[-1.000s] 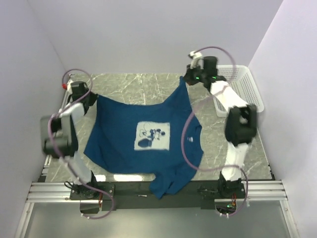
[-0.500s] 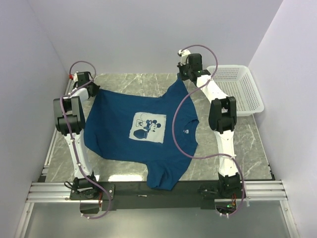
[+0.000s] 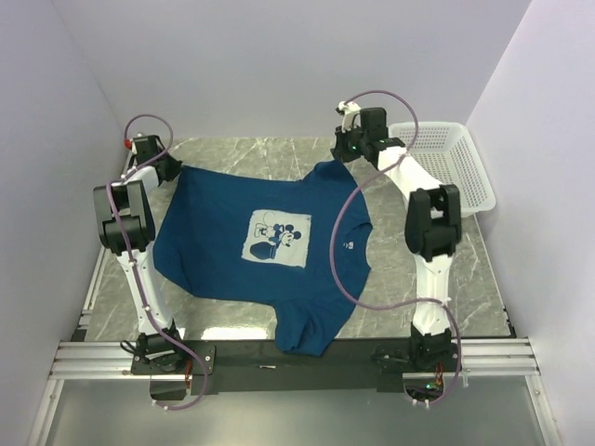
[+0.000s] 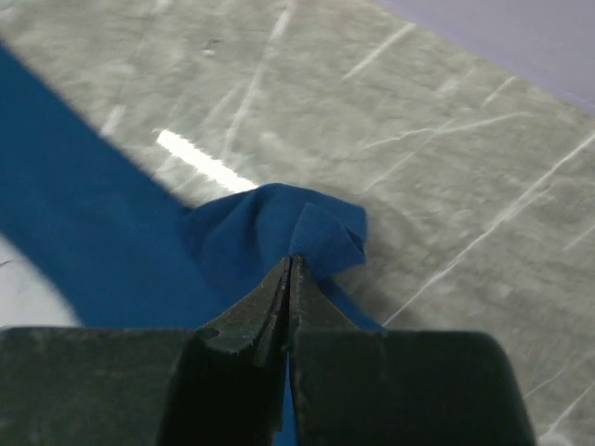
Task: Fold and stack the t-shirts
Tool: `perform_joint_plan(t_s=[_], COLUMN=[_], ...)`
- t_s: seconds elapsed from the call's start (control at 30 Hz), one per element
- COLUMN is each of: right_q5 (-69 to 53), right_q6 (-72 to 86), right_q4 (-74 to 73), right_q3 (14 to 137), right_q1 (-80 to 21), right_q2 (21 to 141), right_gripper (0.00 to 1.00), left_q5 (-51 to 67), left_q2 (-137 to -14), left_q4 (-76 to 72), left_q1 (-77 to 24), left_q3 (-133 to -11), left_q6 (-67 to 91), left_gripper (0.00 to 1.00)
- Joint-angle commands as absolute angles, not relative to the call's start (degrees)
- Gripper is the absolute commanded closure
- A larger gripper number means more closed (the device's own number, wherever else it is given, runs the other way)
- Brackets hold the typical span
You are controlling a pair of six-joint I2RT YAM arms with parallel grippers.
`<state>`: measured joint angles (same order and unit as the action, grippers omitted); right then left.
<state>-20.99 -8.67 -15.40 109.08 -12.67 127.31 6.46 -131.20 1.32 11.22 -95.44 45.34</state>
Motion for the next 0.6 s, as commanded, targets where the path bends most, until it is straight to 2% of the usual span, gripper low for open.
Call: perform_joint_plan(t_s=[0.0, 0.2, 0.57], right_q5=[-26.9, -31.1, -33.5], right_q6=[-7.6, -6.7, -6.1], right_q4=[-10.0, -6.7, -5.3], right_q3=[103.5, 91.3, 80.4], right_q1=[-12.2, -12.2, -12.2], right_q2=[115.5, 105.7, 97.7], right_gripper=[0.96, 0.96, 0.96], left_q5=[10.4, 14.3, 17.8], left_q2=[-128.9, -127.1, -120.1], left_q4=[-2.6, -5.4, -10.3], left_q1=[11.7, 12.0, 13.3], left_q3=[-94.7, -91.6, -82.4], left_q6=[42.9, 40.9, 40.0], left_gripper=[1.00, 1.00, 1.00])
